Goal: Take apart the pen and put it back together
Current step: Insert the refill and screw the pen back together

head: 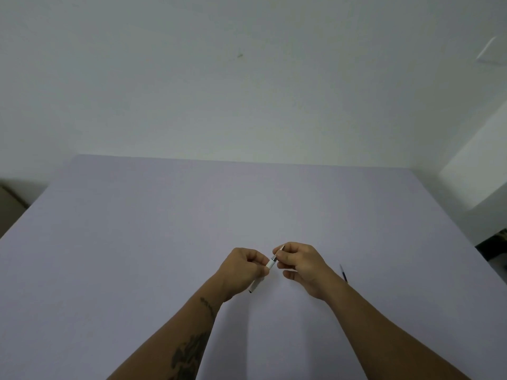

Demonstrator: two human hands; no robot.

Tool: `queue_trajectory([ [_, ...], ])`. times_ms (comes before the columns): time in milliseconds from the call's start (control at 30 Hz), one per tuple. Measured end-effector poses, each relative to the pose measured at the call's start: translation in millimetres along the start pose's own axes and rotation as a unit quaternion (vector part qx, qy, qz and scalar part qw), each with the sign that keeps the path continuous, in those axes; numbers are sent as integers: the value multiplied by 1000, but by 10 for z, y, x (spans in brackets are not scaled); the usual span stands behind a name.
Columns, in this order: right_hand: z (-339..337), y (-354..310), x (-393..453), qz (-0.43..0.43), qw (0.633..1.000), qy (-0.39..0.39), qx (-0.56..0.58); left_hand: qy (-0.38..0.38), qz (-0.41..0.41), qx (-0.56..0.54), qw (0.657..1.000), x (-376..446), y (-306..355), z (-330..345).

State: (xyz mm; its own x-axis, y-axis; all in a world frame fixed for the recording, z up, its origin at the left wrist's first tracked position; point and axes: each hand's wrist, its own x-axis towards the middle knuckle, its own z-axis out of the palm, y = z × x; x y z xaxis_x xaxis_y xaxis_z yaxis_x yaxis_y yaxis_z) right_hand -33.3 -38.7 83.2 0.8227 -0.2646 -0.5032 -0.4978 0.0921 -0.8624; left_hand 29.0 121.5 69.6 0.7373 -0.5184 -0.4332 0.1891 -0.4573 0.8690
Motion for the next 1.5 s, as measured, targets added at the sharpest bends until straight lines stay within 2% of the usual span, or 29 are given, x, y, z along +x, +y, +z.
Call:
queue_trajectory([
  [167,37,-8,55,-13,999,22,-40,7,0,3,1000,9,2,3],
  [433,-55,30,5,28,997,-51,56,14,-5,5,1000,15,-2,-58],
  [533,-32,46,6,31,996,-36,69,11,-8,10,1000,11,3,-46],
  [767,42,72,34,21,1000,19,13,16,-9,29,999,7,12,-9],
  [867,34,72,14,18,1000,14,6,20,-10,29,999,-1,12,1],
  [1067,-33,69,-35,31,997,-37,67,25,-6,28,999,-24,18,14],
  [1400,40,88,-56,21,999,26,34,35,-1,28,999,-91,49,79],
  [1500,6,93,-68,29,998,2,50,35,0,20,999,-101,66,84],
])
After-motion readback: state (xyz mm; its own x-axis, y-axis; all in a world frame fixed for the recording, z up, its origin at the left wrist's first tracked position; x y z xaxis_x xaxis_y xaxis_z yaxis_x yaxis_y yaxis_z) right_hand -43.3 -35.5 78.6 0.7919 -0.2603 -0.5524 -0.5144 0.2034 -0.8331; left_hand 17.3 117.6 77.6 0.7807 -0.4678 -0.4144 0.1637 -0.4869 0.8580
